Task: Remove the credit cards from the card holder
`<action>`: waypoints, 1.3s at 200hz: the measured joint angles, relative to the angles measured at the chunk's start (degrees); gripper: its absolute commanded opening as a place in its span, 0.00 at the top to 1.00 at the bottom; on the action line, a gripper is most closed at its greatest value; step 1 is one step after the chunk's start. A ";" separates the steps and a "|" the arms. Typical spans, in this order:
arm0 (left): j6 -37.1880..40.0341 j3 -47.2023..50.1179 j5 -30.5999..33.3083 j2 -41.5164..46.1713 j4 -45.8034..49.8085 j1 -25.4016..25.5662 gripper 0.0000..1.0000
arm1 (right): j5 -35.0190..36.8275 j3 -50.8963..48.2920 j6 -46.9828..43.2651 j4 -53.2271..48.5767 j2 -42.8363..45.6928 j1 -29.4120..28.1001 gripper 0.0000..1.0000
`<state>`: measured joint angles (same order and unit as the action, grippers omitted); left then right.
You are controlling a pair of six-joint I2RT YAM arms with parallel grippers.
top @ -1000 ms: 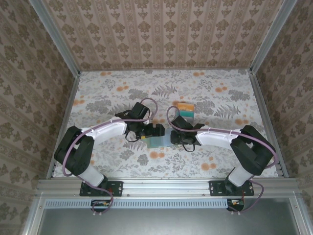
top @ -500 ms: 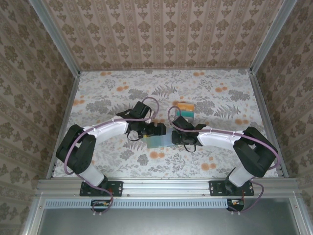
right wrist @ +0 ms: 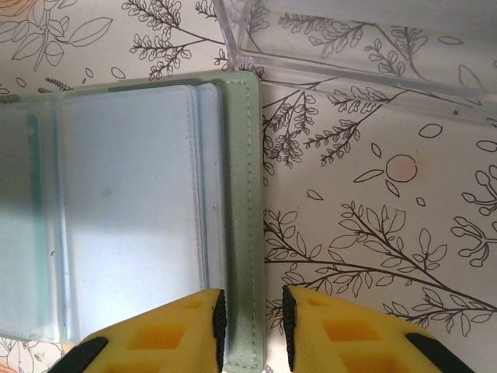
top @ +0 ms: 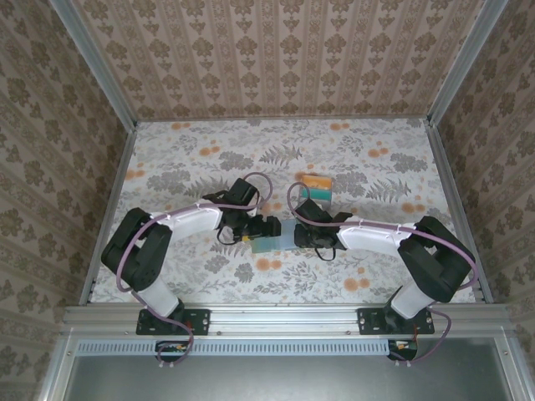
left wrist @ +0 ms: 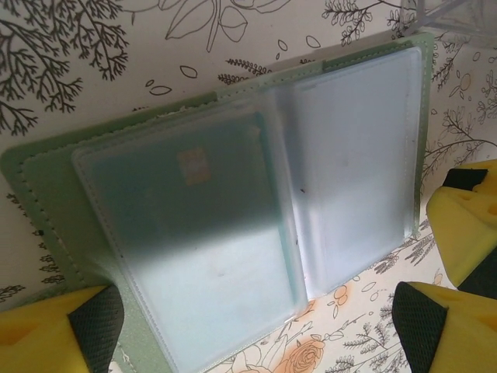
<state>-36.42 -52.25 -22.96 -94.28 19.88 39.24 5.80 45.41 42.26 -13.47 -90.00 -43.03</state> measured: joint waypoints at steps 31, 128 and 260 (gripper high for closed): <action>0.00 0.00 -0.90 -0.31 -1.03 0.00 0.07 | 0.00 -0.11 0.00 0.00 -0.11 0.00 0.70; 0.02 0.00 -2.78 -0.76 -2.56 0.11 0.08 | -0.02 -0.11 0.02 0.00 -1.60 0.00 0.70; 0.09 -0.02 -0.81 1.29 -0.59 0.59 0.08 | 2.25 -0.09 0.20 -1.81 -0.02 1.90 0.71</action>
<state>-36.34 -52.27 -23.77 -92.99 19.29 39.83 8.05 45.32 42.46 -15.29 -90.02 -41.12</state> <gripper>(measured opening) 0.920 0.296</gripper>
